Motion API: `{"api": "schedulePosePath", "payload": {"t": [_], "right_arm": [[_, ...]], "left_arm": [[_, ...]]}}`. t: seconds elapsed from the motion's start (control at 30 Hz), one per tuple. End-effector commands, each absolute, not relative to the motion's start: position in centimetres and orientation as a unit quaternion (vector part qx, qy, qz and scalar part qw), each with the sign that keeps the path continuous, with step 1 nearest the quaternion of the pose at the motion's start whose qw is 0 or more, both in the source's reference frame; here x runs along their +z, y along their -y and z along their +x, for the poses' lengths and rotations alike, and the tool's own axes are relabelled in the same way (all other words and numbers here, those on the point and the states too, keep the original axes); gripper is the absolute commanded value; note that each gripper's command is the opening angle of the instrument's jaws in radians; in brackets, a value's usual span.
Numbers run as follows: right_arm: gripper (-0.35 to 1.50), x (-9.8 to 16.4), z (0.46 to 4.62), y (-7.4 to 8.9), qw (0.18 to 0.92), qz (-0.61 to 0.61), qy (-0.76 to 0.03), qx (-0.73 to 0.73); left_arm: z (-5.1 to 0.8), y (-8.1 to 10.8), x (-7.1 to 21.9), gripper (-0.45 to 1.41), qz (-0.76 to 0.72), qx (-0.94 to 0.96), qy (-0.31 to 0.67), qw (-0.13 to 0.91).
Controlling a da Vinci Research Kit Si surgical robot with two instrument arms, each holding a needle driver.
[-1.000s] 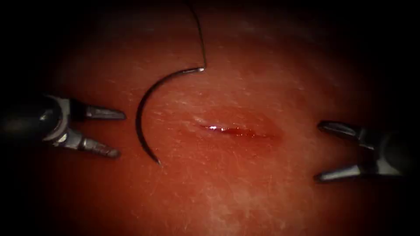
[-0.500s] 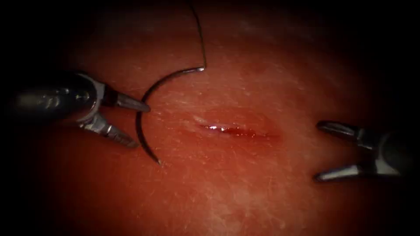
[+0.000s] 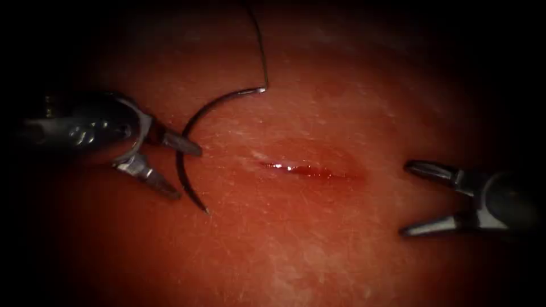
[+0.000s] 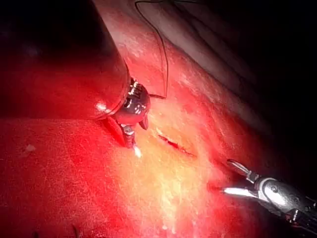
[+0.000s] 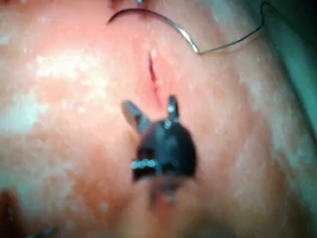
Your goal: Wound Closure
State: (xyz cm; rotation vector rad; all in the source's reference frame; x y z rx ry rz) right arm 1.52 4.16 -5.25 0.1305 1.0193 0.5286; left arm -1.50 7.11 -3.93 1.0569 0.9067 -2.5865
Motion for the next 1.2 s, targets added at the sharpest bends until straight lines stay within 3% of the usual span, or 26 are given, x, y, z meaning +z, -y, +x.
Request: {"api": "schedulePosePath", "payload": {"t": [0.03,0.67,0.73,0.77,0.9,1.2], "right_arm": [[1.11,-5.19,1.59,-4.14,0.837,0.062,-0.483,0.249],[1.11,-5.19,1.59,-4.14,0.837,0.062,-0.483,0.249],[1.11,-5.19,1.59,-4.14,0.837,0.062,-0.483,0.249],[1.11,-5.19,1.59,-4.14,0.837,0.062,-0.483,0.249],[1.09,-5.19,1.59,-4.14,0.837,0.062,-0.483,0.249],[1.09,-5.2,1.59,-4.14,0.838,0.064,-0.482,0.249]], "left_arm": [[-1.56,-7.08,-3.85,0.63,0.353,-0.878,-0.307,0.106],[-1.67,-6.86,-3.44,0.53,0.314,-0.887,-0.309,0.14],[-1.67,-6.83,-3.42,0.39,0.314,-0.883,-0.316,0.146],[-1.66,-6.86,-3.44,0.12,0.315,-0.882,-0.318,0.149],[-1.63,-6.98,-3.55,-0.35,0.319,-0.88,-0.319,0.15],[-1.57,-7.19,-3.98,-0.35,0.378,-0.882,-0.243,0.141]]}}
